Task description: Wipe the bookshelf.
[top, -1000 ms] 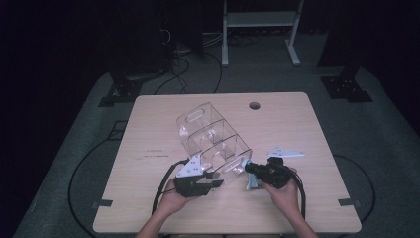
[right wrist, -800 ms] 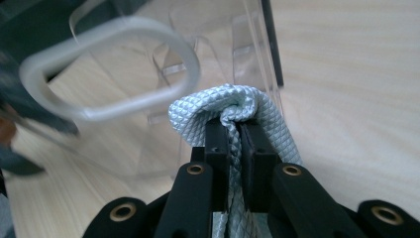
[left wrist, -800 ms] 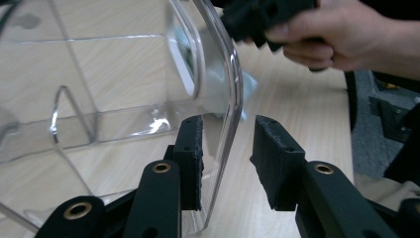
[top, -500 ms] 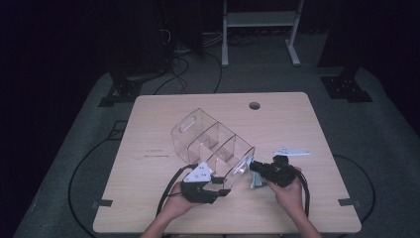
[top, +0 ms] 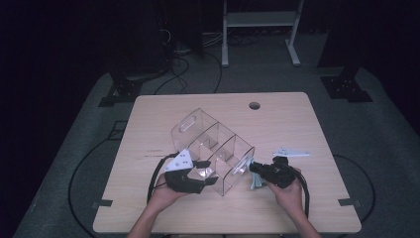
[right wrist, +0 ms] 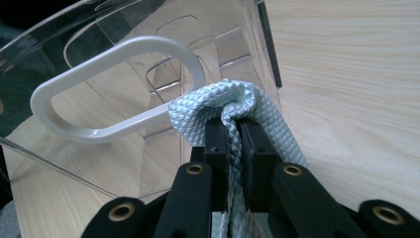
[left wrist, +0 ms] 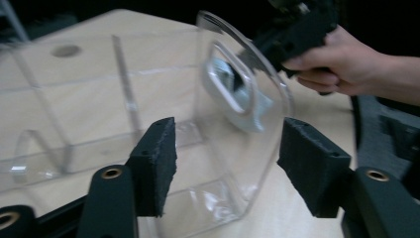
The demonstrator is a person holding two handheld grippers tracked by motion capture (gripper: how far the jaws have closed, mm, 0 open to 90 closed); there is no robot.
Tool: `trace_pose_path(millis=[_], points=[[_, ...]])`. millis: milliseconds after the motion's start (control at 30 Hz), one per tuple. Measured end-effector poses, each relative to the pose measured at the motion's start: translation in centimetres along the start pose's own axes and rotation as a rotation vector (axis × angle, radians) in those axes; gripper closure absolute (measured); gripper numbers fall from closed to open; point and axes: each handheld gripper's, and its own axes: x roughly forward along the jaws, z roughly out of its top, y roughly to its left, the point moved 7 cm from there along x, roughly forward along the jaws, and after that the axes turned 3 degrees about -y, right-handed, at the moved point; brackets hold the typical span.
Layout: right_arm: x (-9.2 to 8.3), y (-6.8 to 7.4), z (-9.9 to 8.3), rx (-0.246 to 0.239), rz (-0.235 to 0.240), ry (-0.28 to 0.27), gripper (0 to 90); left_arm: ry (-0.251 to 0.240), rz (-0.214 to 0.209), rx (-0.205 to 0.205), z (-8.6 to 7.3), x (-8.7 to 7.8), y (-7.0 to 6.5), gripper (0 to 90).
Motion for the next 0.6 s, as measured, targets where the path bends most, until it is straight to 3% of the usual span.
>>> trace_pose_path(millis=[33, 233, 400, 600], points=[[0.0, 0.0, 0.0, 0.000, 0.000, 0.000, 82.6, -0.003, 0.055, 0.018, 0.2, -0.5, 0.8, 34.1], [0.1, 0.1, 0.0, 0.002, 0.003, 0.001, 82.4, 0.004, 0.178, 0.016, -0.3, -1.4, 3.3, 18.5], [0.2, 0.1, 0.0, 0.001, 0.005, 0.002, 82.4, 0.011, 0.227, -0.003, -1.0, -1.4, 4.5, 8.8], [0.2, 0.1, 0.0, 0.001, 0.006, 0.002, 82.3, 0.026, 0.269, -0.001, -1.3, -0.9, 5.2, 4.3]])
